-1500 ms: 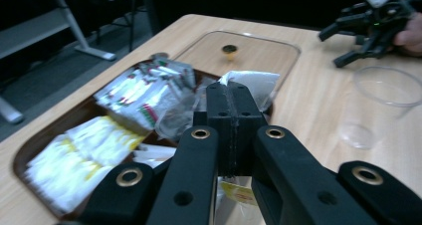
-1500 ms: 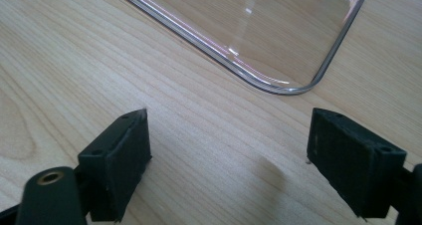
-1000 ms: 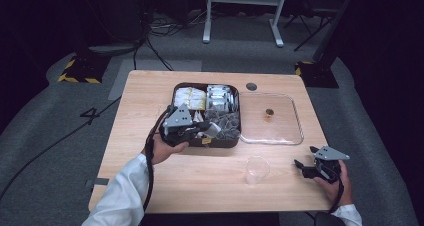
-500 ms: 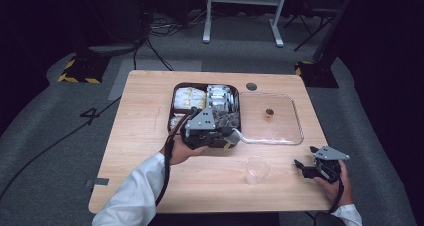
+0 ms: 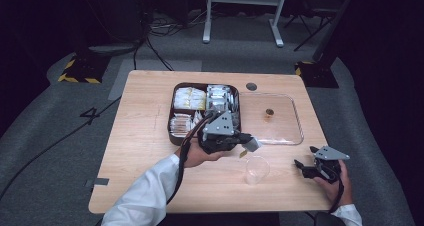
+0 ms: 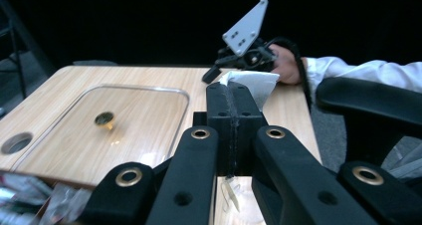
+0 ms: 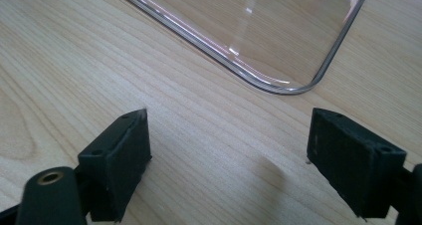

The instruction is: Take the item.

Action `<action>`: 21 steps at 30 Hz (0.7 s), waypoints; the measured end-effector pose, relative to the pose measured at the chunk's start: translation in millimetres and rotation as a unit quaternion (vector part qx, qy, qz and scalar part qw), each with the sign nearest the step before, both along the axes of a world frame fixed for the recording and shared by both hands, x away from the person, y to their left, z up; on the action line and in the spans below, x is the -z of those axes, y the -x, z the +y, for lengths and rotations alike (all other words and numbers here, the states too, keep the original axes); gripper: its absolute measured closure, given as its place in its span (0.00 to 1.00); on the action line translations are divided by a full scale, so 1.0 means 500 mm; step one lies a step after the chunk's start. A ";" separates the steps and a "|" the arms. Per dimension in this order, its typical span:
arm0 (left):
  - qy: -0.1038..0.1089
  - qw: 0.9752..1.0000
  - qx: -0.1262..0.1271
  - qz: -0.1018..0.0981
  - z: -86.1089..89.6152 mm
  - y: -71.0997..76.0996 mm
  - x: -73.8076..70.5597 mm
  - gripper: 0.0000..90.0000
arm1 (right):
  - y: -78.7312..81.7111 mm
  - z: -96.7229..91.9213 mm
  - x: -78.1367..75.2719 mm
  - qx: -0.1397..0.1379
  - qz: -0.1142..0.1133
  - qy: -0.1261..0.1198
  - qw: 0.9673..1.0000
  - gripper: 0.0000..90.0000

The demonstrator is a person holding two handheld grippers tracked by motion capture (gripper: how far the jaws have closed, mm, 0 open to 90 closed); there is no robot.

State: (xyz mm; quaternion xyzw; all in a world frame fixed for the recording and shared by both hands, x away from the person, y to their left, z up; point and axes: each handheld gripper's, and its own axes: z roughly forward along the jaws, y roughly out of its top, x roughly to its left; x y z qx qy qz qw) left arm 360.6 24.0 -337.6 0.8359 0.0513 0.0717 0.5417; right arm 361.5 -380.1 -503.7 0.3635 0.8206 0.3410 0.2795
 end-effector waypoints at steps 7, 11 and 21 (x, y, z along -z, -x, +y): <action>0.000 1.000 0.019 0.007 -0.031 0.002 0.008 1.00 | 0.000 0.000 0.000 0.000 0.000 0.000 1.000 0.19; -0.004 1.000 0.030 0.010 -0.049 0.002 0.016 1.00 | 0.000 0.000 0.000 0.000 0.000 0.000 1.000 0.19; -0.022 0.998 0.038 0.037 -0.076 -0.001 0.074 0.99 | 0.001 0.001 0.000 0.000 -0.002 0.002 1.000 0.19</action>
